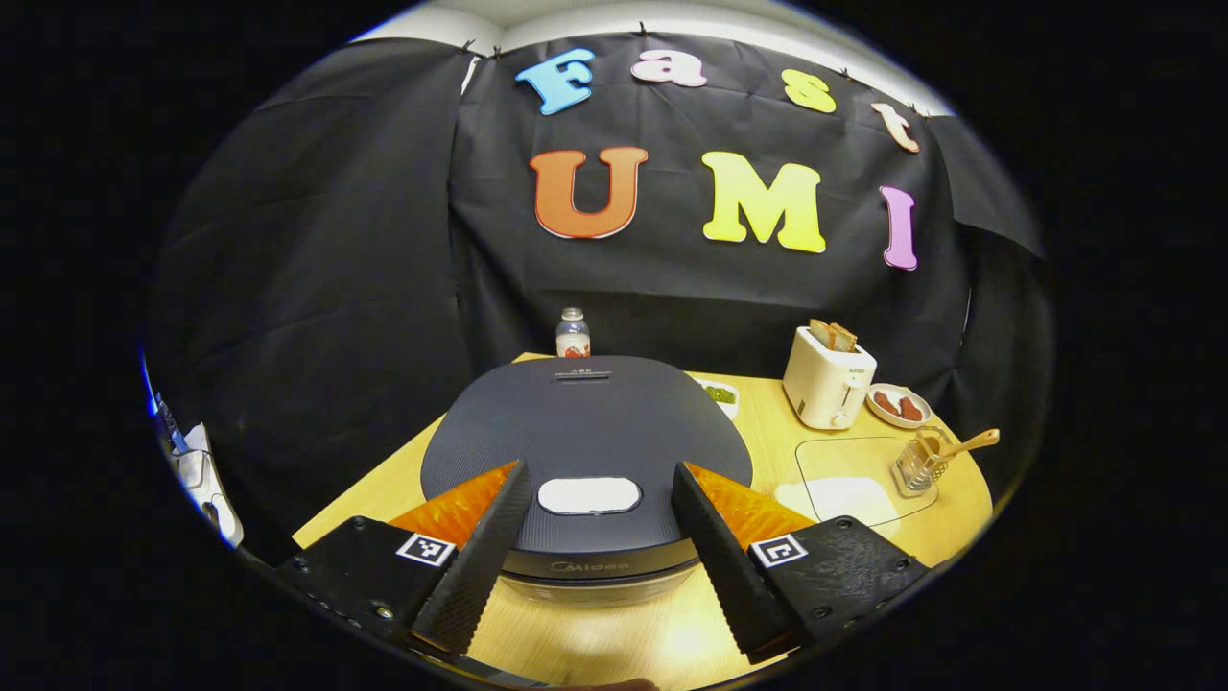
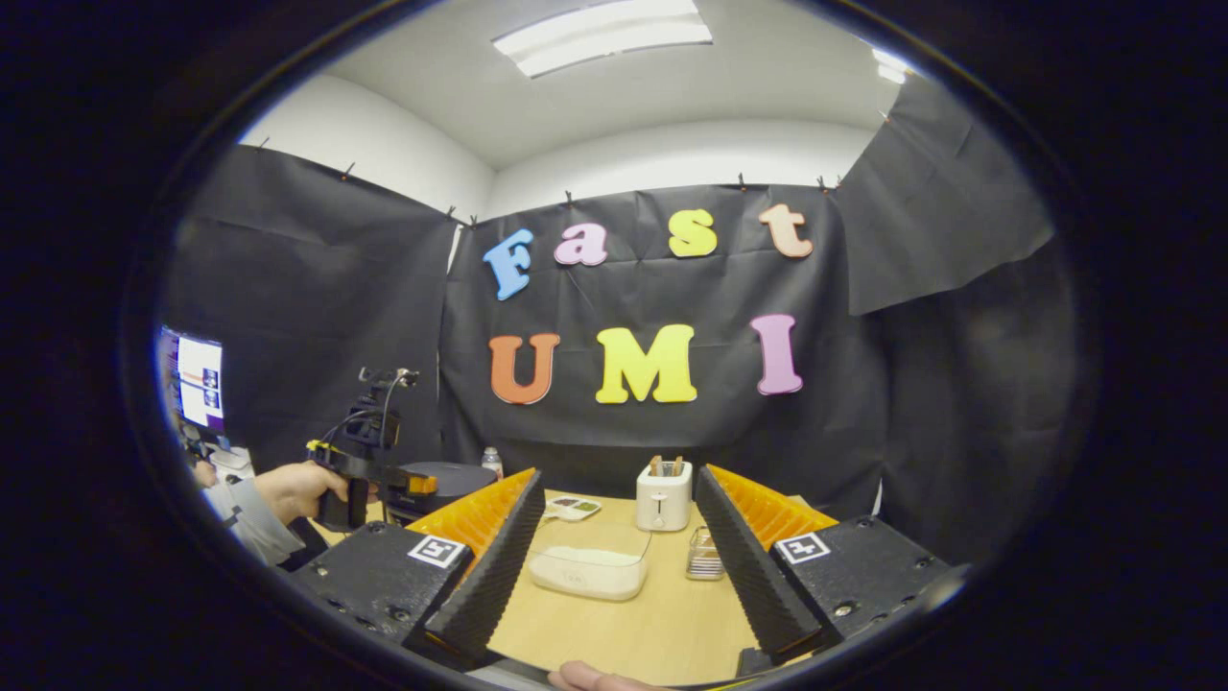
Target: Close the left gripper, press the button to open the rice cooker; take a wooden spoon from the chopstick holder with the right hand, scoop a spoonful of rice and pour it into the rice cooker, then put the wooden spoon back into the chopstick holder.
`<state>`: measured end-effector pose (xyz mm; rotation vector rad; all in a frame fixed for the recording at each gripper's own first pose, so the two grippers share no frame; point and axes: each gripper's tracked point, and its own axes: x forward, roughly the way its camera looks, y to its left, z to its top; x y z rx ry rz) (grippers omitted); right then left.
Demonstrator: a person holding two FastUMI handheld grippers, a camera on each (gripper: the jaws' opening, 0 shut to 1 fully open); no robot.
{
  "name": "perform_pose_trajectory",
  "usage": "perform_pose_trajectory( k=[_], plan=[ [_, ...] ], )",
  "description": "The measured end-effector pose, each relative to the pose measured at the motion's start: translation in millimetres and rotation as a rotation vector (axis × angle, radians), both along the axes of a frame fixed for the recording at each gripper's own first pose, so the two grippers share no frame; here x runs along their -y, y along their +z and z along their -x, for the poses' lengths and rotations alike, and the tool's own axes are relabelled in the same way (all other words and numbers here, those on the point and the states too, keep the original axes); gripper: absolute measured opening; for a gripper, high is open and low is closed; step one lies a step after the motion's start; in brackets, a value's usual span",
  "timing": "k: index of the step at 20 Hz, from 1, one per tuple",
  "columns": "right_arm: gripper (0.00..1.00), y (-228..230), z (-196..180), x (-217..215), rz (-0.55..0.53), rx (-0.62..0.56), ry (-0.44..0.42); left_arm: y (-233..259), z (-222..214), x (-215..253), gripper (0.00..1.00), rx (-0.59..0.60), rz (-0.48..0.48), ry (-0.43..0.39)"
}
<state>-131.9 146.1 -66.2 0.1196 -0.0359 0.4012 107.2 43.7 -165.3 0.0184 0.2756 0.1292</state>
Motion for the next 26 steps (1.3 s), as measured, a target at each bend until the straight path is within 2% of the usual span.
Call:
perform_pose_trajectory(
  k=[6,7,9,10,14,15,16,18,22,26],
  plan=[
    [0.98,-7.0,-0.7,-4.2,0.018,-0.005,-0.004,3.6,-13.9,-0.7,0.97,0.25,-0.036,0.009],
    [1.0,-8.8,-1.5,-4.6,0.019,-0.009,-0.006,4.9,-13.0,-1.0,0.97,0.291,-0.045,0.005],
    [1.0,-14.3,-4.8,-6.5,0.02,-0.027,-0.01,4.5,-15.5,-1.1,0.96,0.337,-0.056,-0.008],
    [0.98,-16.5,-5.7,-7.8,0.02,-0.037,-0.01,-5.2,-15.3,-0.7,0.96,0.32,-0.044,-0.009],
    [1.0,-19.7,-6.5,-9.8,0.017,-0.054,-0.004,-4.6,-11.8,2.7,0.97,0.346,-0.06,-0.035],
    [1.0,-18.2,-7.1,-8.1,0.017,-0.051,-0.009,-5.9,-11.0,4.2,1.0,0.331,-0.059,-0.041],
    [1.0,-17.2,-8.2,-5.6,0.015,-0.048,-0.016,-6.6,-9.9,5.5,0.96,0.308,-0.056,-0.045],
    [1.0,-18.1,-11.4,-3.0,0.013,-0.05,-0.029,-5.6,-4.2,3.8,0.95,0.259,-0.067,-0.022],
    [1.0,-23.3,-19.8,-0.4,0.013,-0.069,-0.044,7.1,19.5,18.7,0.94,0.201,-0.099,-0.01],
    [1.0,-27.1,-26.8,4.0,0.008,-0.085,-0.061,24.4,53.8,52.2,0.94,0.204,-0.085,-0.058]
  ],
)
